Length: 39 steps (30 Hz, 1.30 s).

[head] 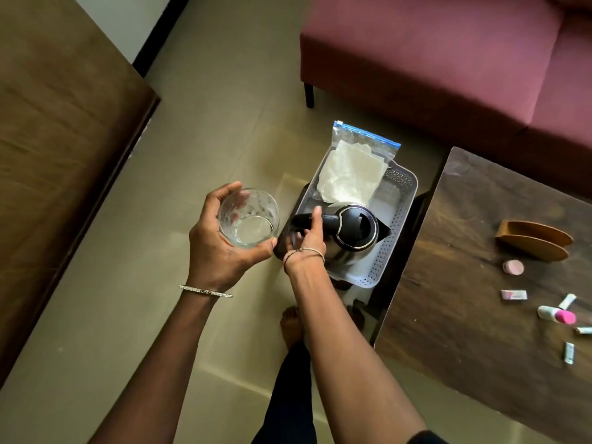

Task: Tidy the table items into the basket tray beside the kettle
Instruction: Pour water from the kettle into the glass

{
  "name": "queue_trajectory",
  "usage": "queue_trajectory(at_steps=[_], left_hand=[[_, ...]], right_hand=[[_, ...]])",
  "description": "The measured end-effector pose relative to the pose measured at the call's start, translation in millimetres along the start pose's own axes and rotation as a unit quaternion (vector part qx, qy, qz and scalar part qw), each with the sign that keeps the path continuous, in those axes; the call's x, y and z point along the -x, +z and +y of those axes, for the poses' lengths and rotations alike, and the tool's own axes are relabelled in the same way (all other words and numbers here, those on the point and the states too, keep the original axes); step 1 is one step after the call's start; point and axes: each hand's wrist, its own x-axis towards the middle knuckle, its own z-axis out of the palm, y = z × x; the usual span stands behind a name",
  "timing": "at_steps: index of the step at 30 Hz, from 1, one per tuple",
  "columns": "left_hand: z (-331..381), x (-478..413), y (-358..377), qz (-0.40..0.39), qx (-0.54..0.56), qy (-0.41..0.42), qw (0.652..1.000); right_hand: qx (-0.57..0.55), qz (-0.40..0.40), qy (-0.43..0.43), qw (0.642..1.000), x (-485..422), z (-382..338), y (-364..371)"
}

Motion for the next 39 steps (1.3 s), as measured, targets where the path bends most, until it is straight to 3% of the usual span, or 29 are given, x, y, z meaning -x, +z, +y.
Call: queue_trajectory(at_steps=[9,17,23,27,30,35,39], left_hand=[[4.0,-10.0,3.1,-0.036,0.002,0.009,0.999],[23.3,-15.4,12.8,-0.075,-0.015,0.025,0.997],[34.0,-21.5,25.0,-0.096,-0.026,0.034,0.994],[41.6,-24.3,30.3,-0.111,-0.042,0.033,0.992],[49.2,-24.0,32.2,-0.107,-0.063,0.033,0.992],[62.8,-23.1,39.6,-0.094,-0.083,0.052,0.991],[80.4,-18.2,50.1,-0.089,-0.084,0.068,0.990]], right_hand=[[0.152,0.074,-0.110,0.980,-13.6,18.2,-29.7],[0.264,-0.010,-0.218,0.939,11.3,-40.2,-66.3],[0.392,-0.073,-0.322,0.858,50.1,-83.0,-84.2],[0.461,-0.069,-0.387,0.796,85.0,-130.0,-94.6],[0.507,-0.066,-0.462,0.725,117.7,-172.1,-95.1],[0.590,-0.061,-0.576,0.563,174.9,-240.2,-83.5],[0.614,-0.062,-0.598,0.511,211.8,-276.3,-68.3]])
